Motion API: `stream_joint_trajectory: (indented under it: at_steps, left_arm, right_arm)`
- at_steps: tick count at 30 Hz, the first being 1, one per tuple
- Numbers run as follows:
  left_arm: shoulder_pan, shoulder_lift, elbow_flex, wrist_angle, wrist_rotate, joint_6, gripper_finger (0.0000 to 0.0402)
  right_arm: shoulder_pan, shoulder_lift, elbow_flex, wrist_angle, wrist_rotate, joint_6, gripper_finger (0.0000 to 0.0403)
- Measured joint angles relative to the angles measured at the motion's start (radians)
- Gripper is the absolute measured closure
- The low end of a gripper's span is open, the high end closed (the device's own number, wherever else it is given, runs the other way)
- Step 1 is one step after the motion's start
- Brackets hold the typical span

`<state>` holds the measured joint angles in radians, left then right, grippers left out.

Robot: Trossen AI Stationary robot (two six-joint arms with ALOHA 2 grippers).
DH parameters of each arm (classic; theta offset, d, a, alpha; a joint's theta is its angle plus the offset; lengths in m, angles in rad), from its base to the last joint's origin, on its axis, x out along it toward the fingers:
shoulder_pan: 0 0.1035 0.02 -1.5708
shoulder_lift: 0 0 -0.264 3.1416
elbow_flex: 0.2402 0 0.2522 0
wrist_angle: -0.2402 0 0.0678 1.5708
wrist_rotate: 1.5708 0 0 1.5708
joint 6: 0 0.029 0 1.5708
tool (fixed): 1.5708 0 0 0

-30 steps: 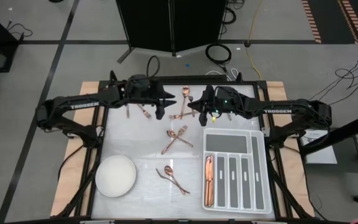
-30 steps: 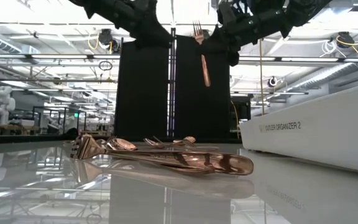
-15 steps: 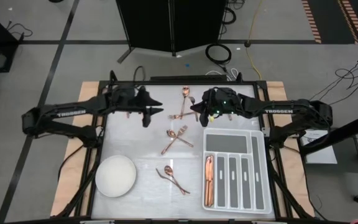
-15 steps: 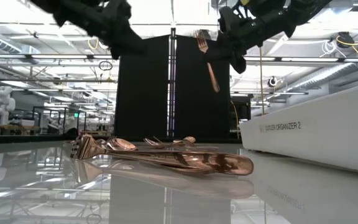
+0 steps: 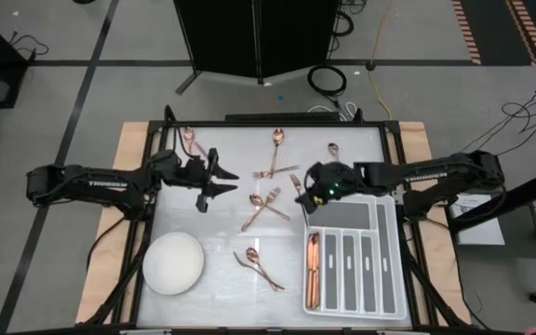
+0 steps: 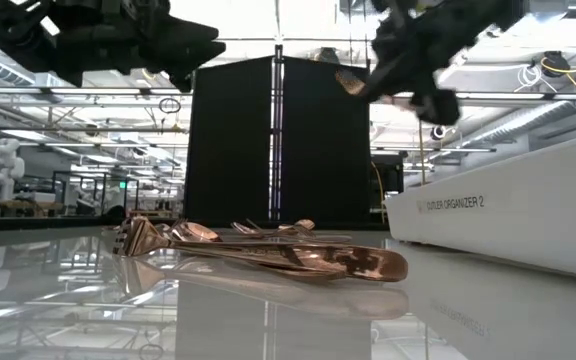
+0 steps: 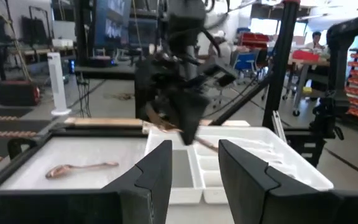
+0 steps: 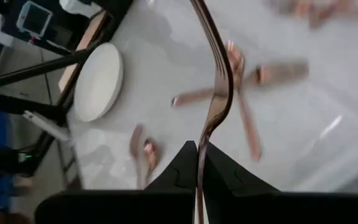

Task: Sort silverware
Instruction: Put the brown fork in the white silverware organizer

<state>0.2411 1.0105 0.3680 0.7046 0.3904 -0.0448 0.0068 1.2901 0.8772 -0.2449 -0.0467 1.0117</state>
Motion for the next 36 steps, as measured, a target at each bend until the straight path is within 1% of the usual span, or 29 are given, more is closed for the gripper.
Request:
stream_joint_trajectory:
  at_steps: [4, 8, 10, 12, 16, 22, 24, 27, 29, 31, 36]
  left_arm:
    - [0.001, -0.001, 0.000, 0.006, 0.004, -0.001, 0.0272]
    - [0.000, -0.002, 0.000, 0.009, 0.056, -0.001, 0.0272]
    - [0.000, -0.002, 0.000, 0.017, 0.058, 0.001, 0.0272]
    - [0.001, -0.002, 0.001, 0.023, 0.058, 0.002, 0.0272]
    - [0.001, -0.002, 0.001, 0.023, 0.055, 0.007, 0.0272]
    - [0.003, -0.001, 0.001, 0.022, 0.053, 0.007, 0.0272]
    - [0.003, -0.001, 0.001, 0.022, 0.051, 0.006, 0.0272]
    - [0.003, -0.001, 0.001, 0.021, 0.051, 0.006, 0.0272]
    - [0.003, -0.001, 0.001, 0.021, 0.051, 0.001, 0.0272]
    - [0.003, -0.001, 0.001, 0.020, 0.051, 0.000, 0.0272]
    - [0.003, -0.001, 0.001, 0.020, 0.050, -0.002, 0.0272]
  right_arm:
    - [0.109, -0.059, 0.000, -0.094, 0.076, 0.218, 0.0403]
    - [0.239, -0.106, 0.000, -0.243, 0.178, 0.444, 0.0403]
    - [0.301, -0.109, 0.000, -0.326, 0.212, 0.570, 0.0403]
    - [0.357, -0.098, 0.000, -0.371, 0.237, 0.680, 0.0403]
    - [0.450, -0.058, 0.000, -0.405, 0.254, 0.819, 0.0403]
    - [0.566, 0.022, -0.007, -0.386, 0.265, 0.961, 0.0403]
    - [0.594, 0.044, -0.042, -0.300, 0.265, 1.003, 0.0403]
    - [0.618, 0.067, -0.121, -0.097, 0.266, 1.030, 0.0403]
    - [0.625, 0.074, -0.154, -0.029, 0.291, 1.042, 0.0403]
    - [0.635, 0.079, -0.174, -0.018, 0.305, 1.062, 0.0403]
    - [0.682, 0.082, -0.236, -0.005, 0.307, 1.189, 0.0403]
